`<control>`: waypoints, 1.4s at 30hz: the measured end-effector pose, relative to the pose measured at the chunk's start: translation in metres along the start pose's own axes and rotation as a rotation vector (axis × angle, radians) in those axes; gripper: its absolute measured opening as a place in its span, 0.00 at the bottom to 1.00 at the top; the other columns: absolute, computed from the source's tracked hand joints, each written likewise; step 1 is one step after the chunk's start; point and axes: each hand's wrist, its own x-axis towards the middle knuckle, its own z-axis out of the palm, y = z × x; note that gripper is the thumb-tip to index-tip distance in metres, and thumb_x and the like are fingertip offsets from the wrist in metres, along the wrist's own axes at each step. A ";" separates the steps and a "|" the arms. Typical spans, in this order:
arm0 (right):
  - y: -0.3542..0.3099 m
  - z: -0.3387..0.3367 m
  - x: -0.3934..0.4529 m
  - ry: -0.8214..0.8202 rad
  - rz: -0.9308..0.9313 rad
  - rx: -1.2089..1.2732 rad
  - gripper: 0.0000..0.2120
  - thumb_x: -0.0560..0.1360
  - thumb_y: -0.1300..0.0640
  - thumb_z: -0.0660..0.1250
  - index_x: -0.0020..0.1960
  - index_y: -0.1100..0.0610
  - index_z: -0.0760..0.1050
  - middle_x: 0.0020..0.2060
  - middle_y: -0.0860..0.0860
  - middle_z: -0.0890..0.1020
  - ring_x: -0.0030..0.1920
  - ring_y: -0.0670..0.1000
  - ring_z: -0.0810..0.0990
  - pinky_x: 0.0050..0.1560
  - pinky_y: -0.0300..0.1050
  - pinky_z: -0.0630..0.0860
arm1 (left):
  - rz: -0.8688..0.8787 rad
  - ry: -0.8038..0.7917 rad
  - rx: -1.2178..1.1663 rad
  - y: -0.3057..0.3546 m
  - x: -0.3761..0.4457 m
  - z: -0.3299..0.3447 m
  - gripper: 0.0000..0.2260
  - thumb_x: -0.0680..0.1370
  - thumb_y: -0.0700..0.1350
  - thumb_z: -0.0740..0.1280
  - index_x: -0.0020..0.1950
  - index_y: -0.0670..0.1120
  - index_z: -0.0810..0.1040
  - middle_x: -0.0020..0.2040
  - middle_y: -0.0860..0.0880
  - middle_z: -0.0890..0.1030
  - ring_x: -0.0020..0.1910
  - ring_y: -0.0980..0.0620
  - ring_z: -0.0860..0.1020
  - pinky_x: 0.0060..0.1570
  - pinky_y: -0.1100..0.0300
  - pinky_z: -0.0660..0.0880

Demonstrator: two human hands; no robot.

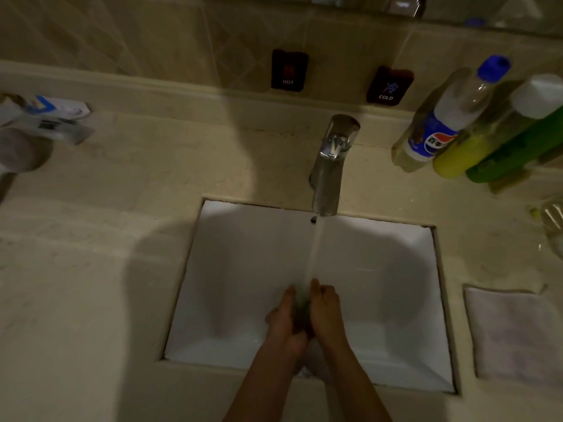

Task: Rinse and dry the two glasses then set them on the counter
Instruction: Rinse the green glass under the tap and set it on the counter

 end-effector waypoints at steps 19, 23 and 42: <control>-0.008 -0.029 -0.019 -0.186 0.249 0.521 0.14 0.82 0.52 0.56 0.51 0.62 0.73 0.46 0.61 0.80 0.44 0.60 0.79 0.34 0.51 0.81 | 0.193 -0.136 0.617 0.022 -0.026 0.002 0.21 0.82 0.57 0.62 0.51 0.42 0.84 0.44 0.41 0.84 0.34 0.51 0.85 0.32 0.62 0.79; -0.007 -0.028 -0.015 -0.094 0.027 0.434 0.13 0.82 0.49 0.57 0.62 0.55 0.70 0.57 0.56 0.79 0.55 0.56 0.79 0.48 0.56 0.81 | 0.249 -0.230 0.585 0.031 -0.037 0.001 0.16 0.81 0.56 0.66 0.64 0.49 0.81 0.55 0.47 0.85 0.50 0.52 0.84 0.51 0.53 0.81; -0.041 -0.067 -0.018 -0.112 -0.191 0.122 0.16 0.84 0.50 0.53 0.52 0.50 0.79 0.53 0.49 0.82 0.57 0.50 0.80 0.59 0.51 0.75 | 0.261 -0.257 0.655 0.045 -0.049 -0.010 0.14 0.79 0.47 0.67 0.63 0.50 0.84 0.58 0.42 0.86 0.59 0.42 0.83 0.52 0.51 0.82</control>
